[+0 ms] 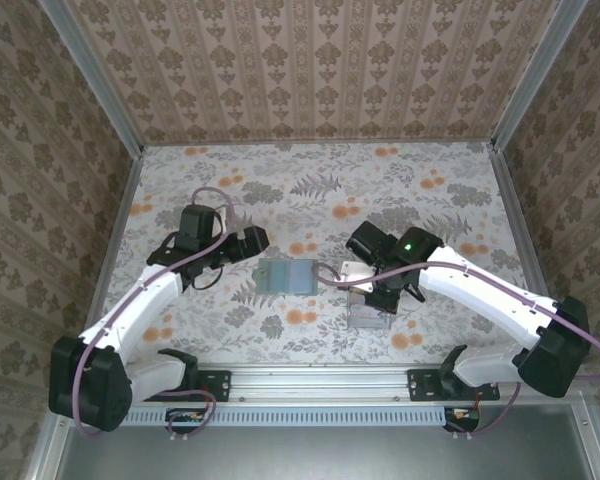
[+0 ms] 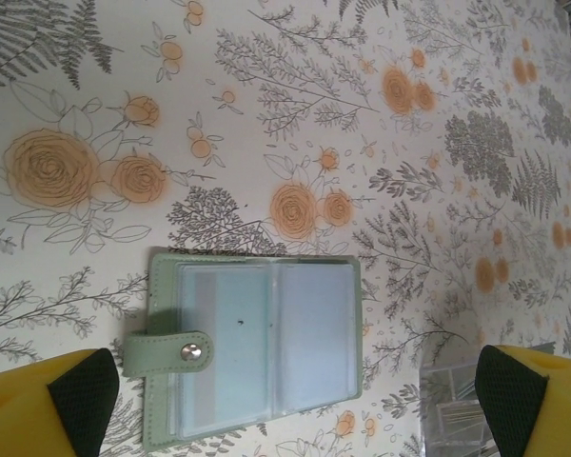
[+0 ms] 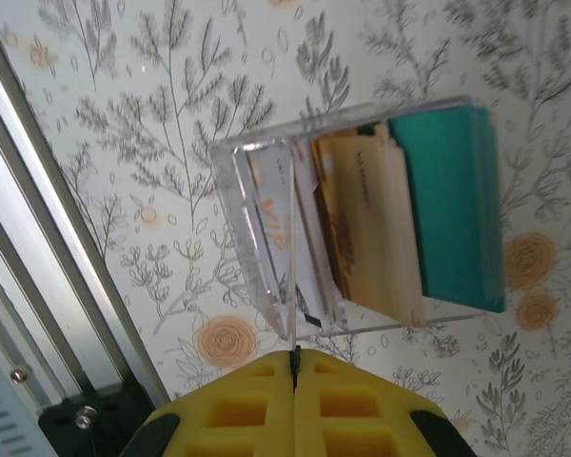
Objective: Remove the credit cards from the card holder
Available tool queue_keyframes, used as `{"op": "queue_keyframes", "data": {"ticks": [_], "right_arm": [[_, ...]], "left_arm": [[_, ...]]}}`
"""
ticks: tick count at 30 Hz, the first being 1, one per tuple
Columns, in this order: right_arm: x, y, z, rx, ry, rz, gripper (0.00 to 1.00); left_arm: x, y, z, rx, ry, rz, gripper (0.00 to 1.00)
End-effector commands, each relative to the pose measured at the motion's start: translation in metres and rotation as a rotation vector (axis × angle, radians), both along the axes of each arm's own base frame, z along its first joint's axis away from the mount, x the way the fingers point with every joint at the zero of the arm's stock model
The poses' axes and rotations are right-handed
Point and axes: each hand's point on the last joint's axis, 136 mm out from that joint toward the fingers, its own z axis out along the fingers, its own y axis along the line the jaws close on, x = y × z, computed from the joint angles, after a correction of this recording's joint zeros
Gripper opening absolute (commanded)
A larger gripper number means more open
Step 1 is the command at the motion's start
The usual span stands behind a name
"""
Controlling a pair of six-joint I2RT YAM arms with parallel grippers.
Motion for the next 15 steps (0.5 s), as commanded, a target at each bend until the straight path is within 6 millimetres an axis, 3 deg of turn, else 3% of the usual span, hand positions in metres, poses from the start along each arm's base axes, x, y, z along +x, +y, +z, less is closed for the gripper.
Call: {"op": "queue_keyframes", "data": {"ticks": [1,9,15], "right_arm": [[-0.002,-0.010,-0.009,-0.064,0.000,0.051,0.00],[-0.011,-0.017,-0.027,-0.105,0.025,0.090,0.00],[-0.007,-0.013,-0.039,-0.095,0.016,0.081,0.00]], "left_arm": [[-0.009,0.009,-0.010,0.022,0.040,0.020,1.00],[-0.011,0.012,-0.012,0.027,0.047,0.027,1.00],[-0.009,0.012,-0.012,0.027,0.050,0.031,1.00]]}}
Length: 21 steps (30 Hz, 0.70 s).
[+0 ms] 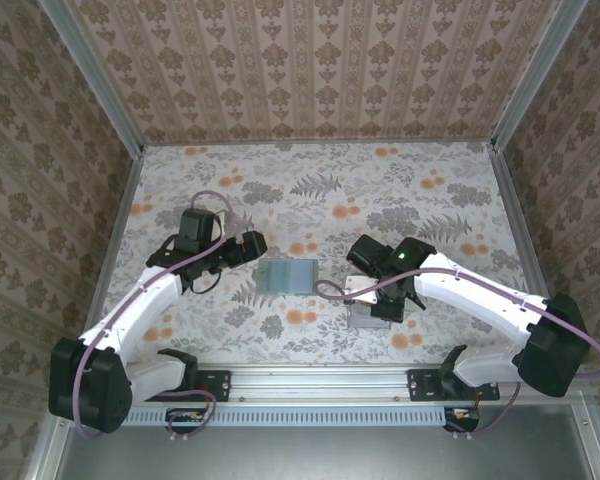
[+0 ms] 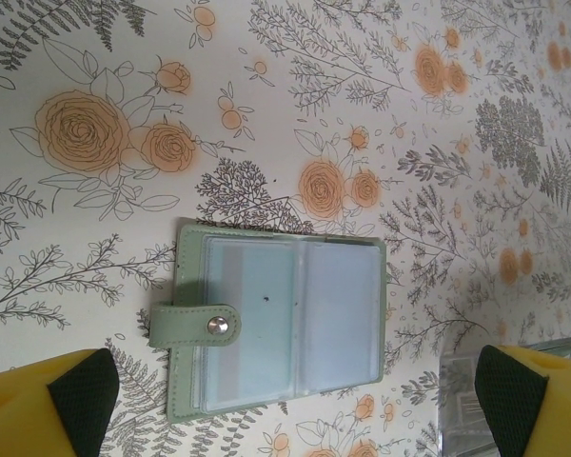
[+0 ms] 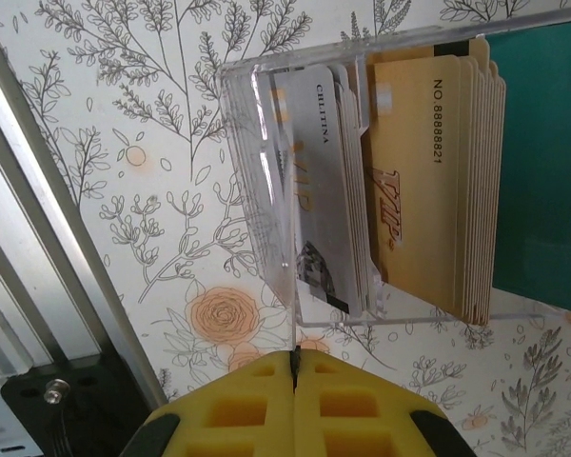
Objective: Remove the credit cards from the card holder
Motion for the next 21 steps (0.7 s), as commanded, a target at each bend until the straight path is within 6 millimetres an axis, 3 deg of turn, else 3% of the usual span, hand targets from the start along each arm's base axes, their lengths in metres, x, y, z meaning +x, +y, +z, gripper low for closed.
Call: {"op": "queue_keyframes", "data": {"ticks": [1,12,21], "right_arm": [[0.007,0.003,-0.007,-0.010,-0.027,0.021,0.00],[0.021,0.013,-0.005,-0.012,-0.065,0.036,0.00],[0.024,0.017,0.009,0.003,-0.080,0.043,0.00]], "left_arm": [[-0.002,0.005,-0.002,0.005,0.010,0.016,1.00],[-0.003,0.009,-0.004,0.010,0.015,0.026,1.00],[-0.003,0.010,-0.004,0.009,0.015,0.028,1.00]]}}
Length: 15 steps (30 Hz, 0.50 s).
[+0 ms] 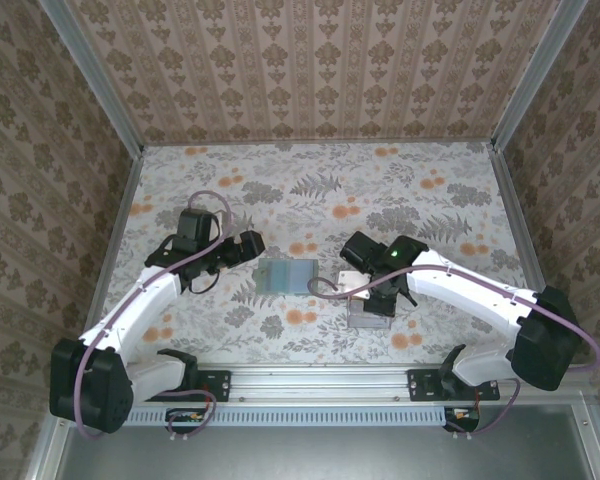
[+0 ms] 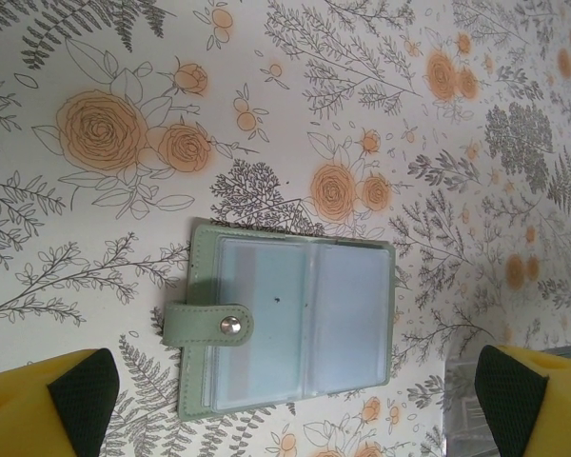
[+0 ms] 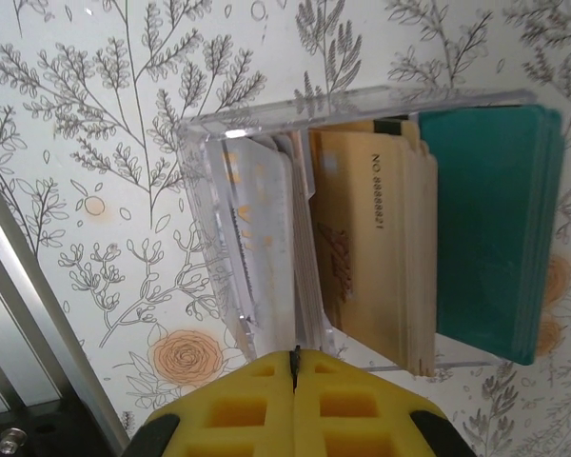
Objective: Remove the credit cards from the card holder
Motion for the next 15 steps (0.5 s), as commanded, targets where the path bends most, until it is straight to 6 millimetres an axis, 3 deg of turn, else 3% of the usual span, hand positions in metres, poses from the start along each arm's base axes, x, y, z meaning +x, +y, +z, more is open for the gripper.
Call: {"op": "queue_keyframes", "data": {"ticks": [1,15], "right_arm": [[0.004,0.002,0.009,-0.016,-0.018,0.029,0.00],[-0.007,-0.006,-0.012,-0.024,0.015,0.008,0.00]], "left_arm": [[-0.004,0.004,-0.002,0.005,0.005,0.010,1.00],[-0.007,0.006,-0.004,0.000,0.013,0.015,1.00]]}}
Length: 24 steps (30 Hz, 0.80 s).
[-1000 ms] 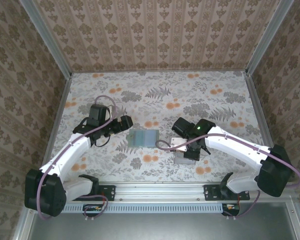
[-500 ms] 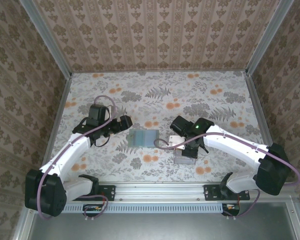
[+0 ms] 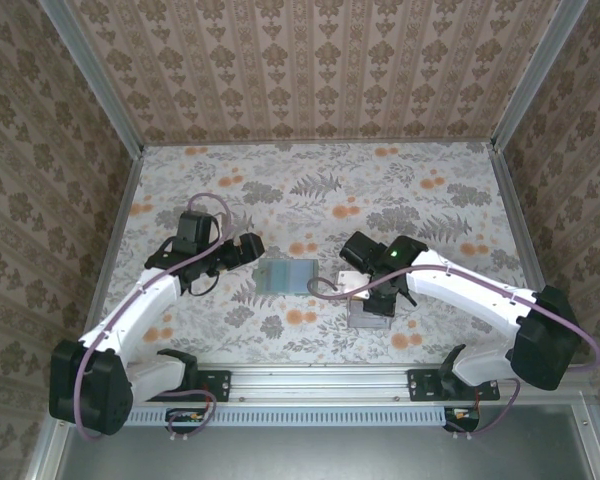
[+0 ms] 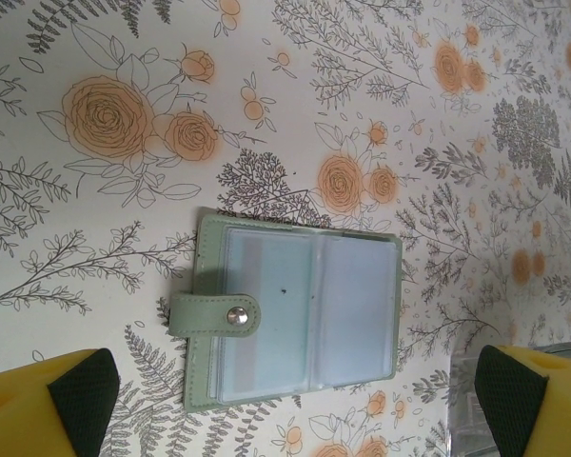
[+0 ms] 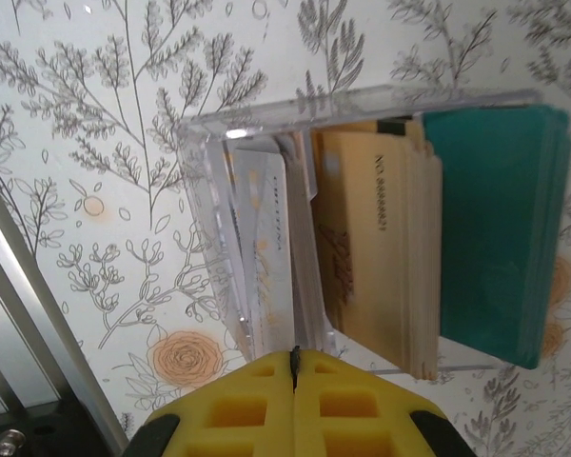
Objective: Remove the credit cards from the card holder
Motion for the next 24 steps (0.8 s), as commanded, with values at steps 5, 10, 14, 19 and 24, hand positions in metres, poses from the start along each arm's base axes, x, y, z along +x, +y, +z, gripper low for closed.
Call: {"op": "queue_keyframes", "data": {"ticks": [5,10,14,19,24], "right_arm": [[0.000,-0.007,-0.012,-0.024,-0.024,-0.003,0.14],[0.006,-0.001,-0.006,-0.011,-0.048,-0.008,0.05],[0.009,0.002,-0.002,-0.008,-0.049,-0.003,0.00],[0.015,0.006,0.005,-0.004,-0.059,0.005,0.00],[0.017,0.007,0.006,-0.004,-0.070,0.010,0.00]], "left_arm": [[-0.003,0.004,0.001,-0.003,0.002,0.015,1.00],[-0.004,0.004,0.001,-0.008,-0.003,0.013,0.98],[-0.004,0.005,0.001,-0.005,0.001,0.016,0.99],[-0.004,0.005,0.000,-0.006,0.000,0.018,1.00],[-0.005,0.006,0.001,-0.004,-0.001,0.019,1.00]]}}
